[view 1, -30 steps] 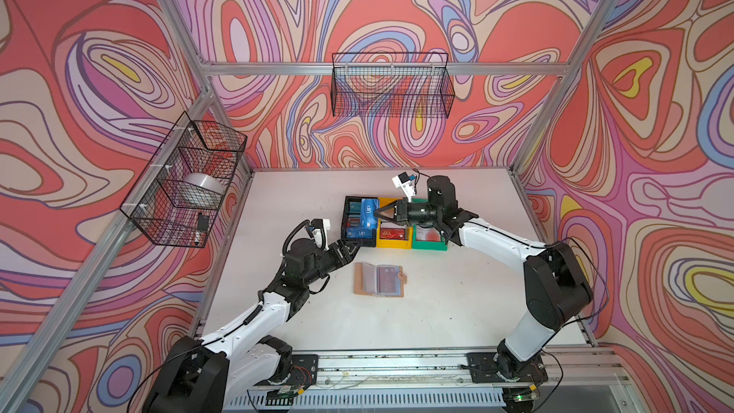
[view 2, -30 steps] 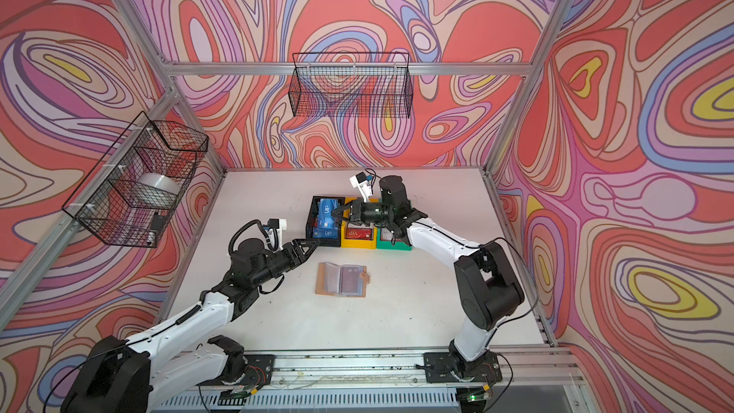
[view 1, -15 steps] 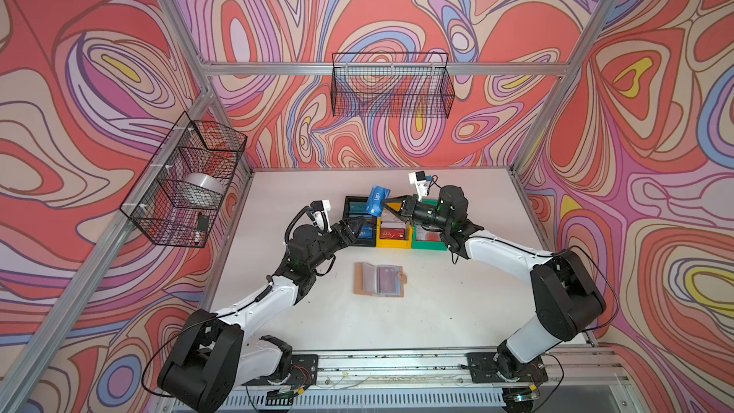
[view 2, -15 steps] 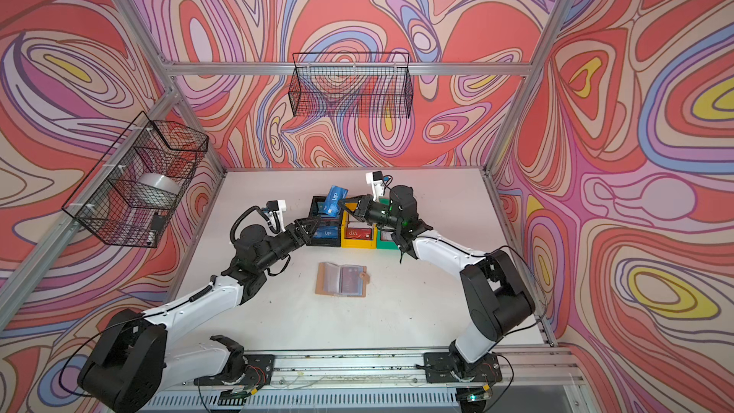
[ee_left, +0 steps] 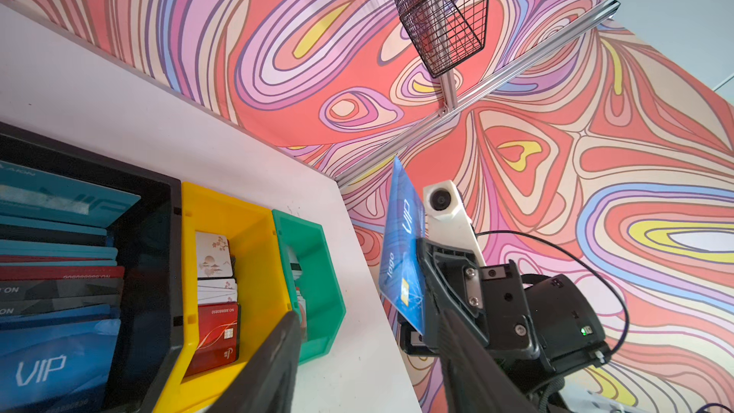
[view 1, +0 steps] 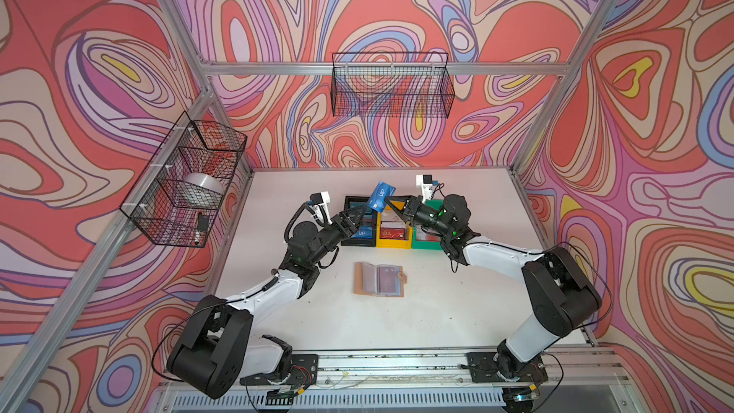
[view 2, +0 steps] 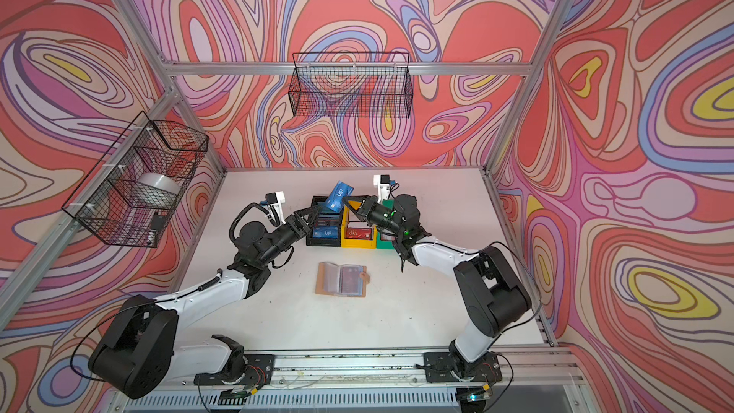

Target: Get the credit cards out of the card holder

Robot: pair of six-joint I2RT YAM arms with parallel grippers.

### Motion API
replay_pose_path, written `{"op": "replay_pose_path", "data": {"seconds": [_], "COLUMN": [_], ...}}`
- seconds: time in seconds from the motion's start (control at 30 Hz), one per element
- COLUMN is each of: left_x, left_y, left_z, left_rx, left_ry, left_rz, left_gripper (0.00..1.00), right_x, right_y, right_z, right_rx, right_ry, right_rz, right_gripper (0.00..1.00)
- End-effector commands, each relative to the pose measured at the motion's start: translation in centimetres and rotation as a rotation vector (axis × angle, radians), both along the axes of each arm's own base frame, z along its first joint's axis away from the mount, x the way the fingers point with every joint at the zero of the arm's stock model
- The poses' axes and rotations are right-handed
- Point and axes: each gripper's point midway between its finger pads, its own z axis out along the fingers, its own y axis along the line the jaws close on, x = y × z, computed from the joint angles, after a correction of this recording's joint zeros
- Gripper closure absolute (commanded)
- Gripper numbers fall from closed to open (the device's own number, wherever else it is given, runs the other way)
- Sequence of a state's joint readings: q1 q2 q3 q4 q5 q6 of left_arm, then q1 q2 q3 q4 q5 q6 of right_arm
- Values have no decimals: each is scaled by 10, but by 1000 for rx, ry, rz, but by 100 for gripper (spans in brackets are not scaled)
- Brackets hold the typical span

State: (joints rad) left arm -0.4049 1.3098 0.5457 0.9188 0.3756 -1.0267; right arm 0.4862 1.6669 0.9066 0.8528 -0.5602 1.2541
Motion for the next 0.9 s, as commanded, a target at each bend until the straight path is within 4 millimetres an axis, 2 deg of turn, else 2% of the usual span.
{"op": "replay_pose_path", "data": {"seconds": [0.0,0.33,0.7,0.8,0.87], "left_x": [4,6,8,10,10], "left_y": [1,-22,-26,-28,-32], "left_z": [15,16,25,24,25], "left_rx": [-51,-61,-71,-77,-75], "left_ry": [-56,-68,-86,-80,-82], "left_rz": [9,-39,-45,-46,-65], "left_gripper": [42,43,44,61,62], "right_x": [2,0,-1,-2,-3], "right_y": [3,13,18,20,22], "right_z": [7,11,7,7,7], "right_rx": [61,51,62,78,79], "right_ry": [-19,-33,-31,-30,-28], "right_rz": [-12,0,8,20,24], "right_gripper": [100,100,100,100,100]}}
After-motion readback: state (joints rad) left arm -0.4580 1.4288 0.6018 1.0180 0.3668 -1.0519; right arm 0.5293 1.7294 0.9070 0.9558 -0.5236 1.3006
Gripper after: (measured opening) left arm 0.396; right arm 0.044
